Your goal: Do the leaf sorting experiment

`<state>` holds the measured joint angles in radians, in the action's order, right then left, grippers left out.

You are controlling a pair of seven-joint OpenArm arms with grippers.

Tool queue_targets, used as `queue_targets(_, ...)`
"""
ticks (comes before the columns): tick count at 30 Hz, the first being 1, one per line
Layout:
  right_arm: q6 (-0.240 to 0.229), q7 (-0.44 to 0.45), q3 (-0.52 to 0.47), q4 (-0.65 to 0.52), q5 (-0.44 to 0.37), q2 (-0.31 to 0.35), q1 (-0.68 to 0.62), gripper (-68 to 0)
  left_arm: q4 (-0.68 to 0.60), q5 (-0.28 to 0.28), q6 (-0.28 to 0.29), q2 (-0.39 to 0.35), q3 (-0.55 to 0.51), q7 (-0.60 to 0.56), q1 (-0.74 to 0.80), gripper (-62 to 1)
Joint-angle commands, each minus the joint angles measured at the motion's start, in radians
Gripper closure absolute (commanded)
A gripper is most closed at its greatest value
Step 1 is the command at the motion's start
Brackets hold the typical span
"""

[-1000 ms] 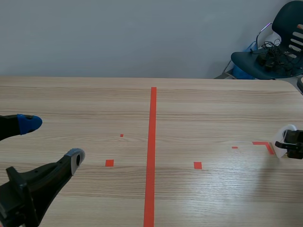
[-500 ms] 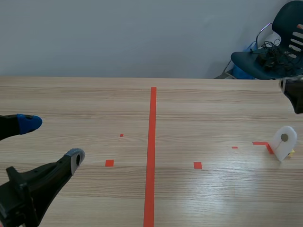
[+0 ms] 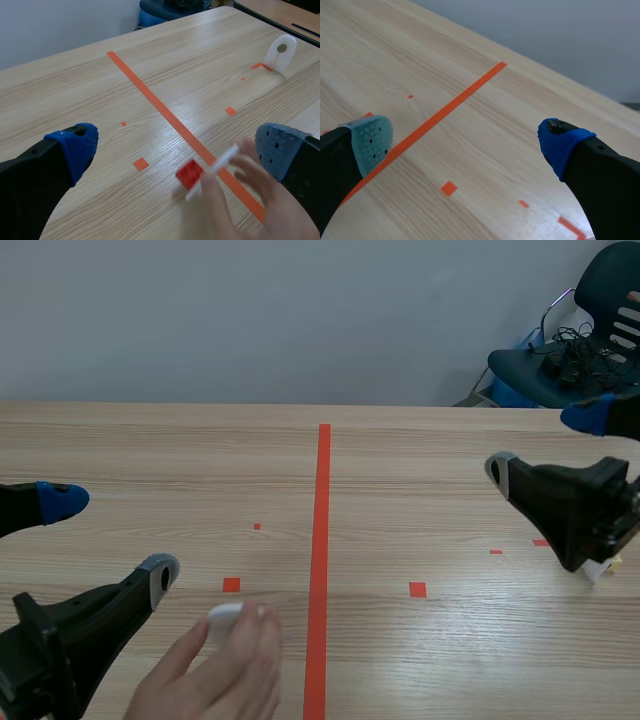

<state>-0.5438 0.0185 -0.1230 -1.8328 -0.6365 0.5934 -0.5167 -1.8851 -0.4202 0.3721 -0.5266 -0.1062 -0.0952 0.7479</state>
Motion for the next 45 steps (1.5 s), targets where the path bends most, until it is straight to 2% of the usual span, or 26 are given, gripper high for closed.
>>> queue_targets(1,0.000,0.029,-0.026,0.017,-0.011,-0.028,-0.004,-59.6,-0.018,-0.006,0.005,-0.003,-0.006,-0.018,-0.003,-62.3)
queue_targets(6,0.000,0.033,-0.031,0.016,0.007,-0.071,-0.013,-59.6,-0.018,-0.006,0.005,-0.003,-0.006,-0.019,-0.003,-62.3)
queue_targets(26,0.000,0.040,-0.042,0.016,0.000,-0.070,-0.013,-59.5,0.003,0.003,0.005,-0.003,0.008,0.014,-0.040,-62.3)
queue_targets(30,0.000,0.040,-0.057,0.016,0.000,-0.070,-0.013,-59.5,0.111,0.067,0.007,-0.003,0.064,0.014,-0.133,-62.3)
queue_targets(33,0.000,0.040,-0.067,0.016,0.000,-0.070,-0.013,-59.5,0.225,0.124,0.043,0.000,0.136,-0.025,-0.216,-62.3)
queue_targets(37,0.000,0.040,-0.073,0.016,0.000,-0.070,-0.013,-59.5,0.388,0.247,0.050,0.024,0.256,-0.124,-0.346,-62.3)
queue_targets(41,0.000,0.040,-0.075,0.016,0.000,-0.070,-0.013,-59.5,0.554,0.323,0.050,0.079,0.376,-0.220,-0.496,-62.3)
queue_targets(45,0.000,0.040,-0.075,0.016,0.000,-0.070,-0.013,-59.5,0.717,0.399,0.034,0.159,0.486,-0.259,-0.642,-62.3)
